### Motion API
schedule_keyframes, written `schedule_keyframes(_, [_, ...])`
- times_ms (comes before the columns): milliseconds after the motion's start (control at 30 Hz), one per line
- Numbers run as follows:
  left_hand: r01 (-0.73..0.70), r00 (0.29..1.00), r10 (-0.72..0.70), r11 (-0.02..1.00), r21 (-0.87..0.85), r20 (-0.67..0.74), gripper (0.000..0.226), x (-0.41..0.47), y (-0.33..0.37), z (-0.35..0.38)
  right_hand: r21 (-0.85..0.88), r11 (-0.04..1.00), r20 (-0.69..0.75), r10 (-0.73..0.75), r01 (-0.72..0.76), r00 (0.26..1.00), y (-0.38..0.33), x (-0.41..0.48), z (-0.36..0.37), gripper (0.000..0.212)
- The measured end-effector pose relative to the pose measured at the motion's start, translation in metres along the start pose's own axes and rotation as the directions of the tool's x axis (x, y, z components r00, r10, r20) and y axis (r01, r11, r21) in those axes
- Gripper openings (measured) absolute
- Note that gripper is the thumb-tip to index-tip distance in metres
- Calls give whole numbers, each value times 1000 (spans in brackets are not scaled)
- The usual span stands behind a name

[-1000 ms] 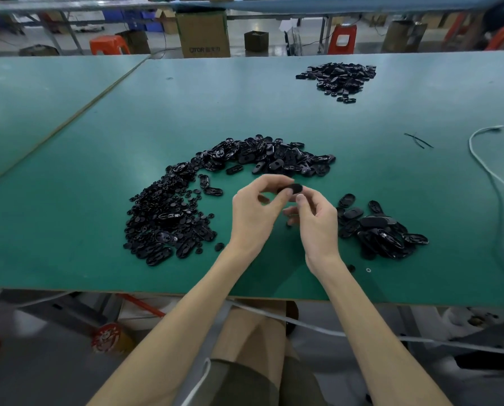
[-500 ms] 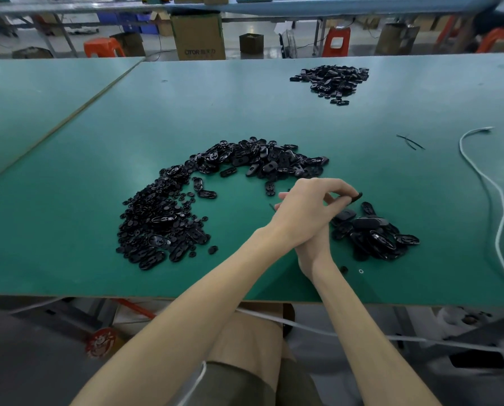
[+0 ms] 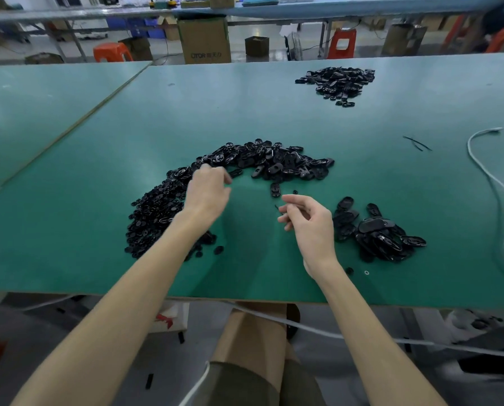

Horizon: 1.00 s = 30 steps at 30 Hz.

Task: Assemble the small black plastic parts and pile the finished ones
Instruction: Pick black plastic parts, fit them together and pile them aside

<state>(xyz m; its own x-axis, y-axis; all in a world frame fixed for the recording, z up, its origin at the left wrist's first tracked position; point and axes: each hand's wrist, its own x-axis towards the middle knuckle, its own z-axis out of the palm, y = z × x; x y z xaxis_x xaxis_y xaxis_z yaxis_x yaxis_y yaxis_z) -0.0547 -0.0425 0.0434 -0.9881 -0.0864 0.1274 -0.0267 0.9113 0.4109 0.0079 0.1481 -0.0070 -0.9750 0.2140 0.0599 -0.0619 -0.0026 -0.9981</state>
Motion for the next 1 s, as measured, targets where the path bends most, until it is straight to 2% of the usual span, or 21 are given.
schedule_keyframes(67, [43,996,-52,993,113,76,25,2,-16,-4,8,1000,4,0,0,1000,0,0,0,24])
schedule_keyframes(133, [55,990,-70,990,128,120,22,2,-23,-7,4,1000,4,-1,1,1000,1,1,0,24])
schedule_keyframes(233, [25,998,-33,988,153,51,13,-3,-23,-3,0,1000,8,-5,5,1000,1,0,1,25])
schedule_keyframes(300, [-33,999,38,988,153,-32,19,-8,-16,2,-2,1000,3,-9,9,1000,2,0,0,25])
schedule_keyframes(333, [-68,996,73,993,101,-53,20,-10,-12,4,-2,1000,2,-11,11,1000,2,0,0,25])
schedule_keyframes(400, [-94,996,94,978,-186,-10,17,-15,-2,5,2,1000,5,-17,17,1000,2,0,0,24])
schedule_keyframes(467, [-40,991,97,877,-479,94,11,-20,8,6,16,1000,10,-23,23,1000,2,0,0,21])
schedule_keyframes(500, [-20,986,110,832,-555,129,10,-22,12,7,21,999,15,-27,26,1000,2,0,0,19])
schedule_keyframes(733, [108,961,134,623,-775,242,10,-37,22,14,38,999,65,-40,37,997,0,0,0,13])
schedule_keyframes(867, [130,956,145,576,-807,257,18,-43,19,14,15,999,96,-42,40,995,0,-1,0,16])
schedule_keyframes(1000, [127,952,158,574,-809,262,12,-45,16,12,-7,999,123,-41,42,992,0,0,0,13])
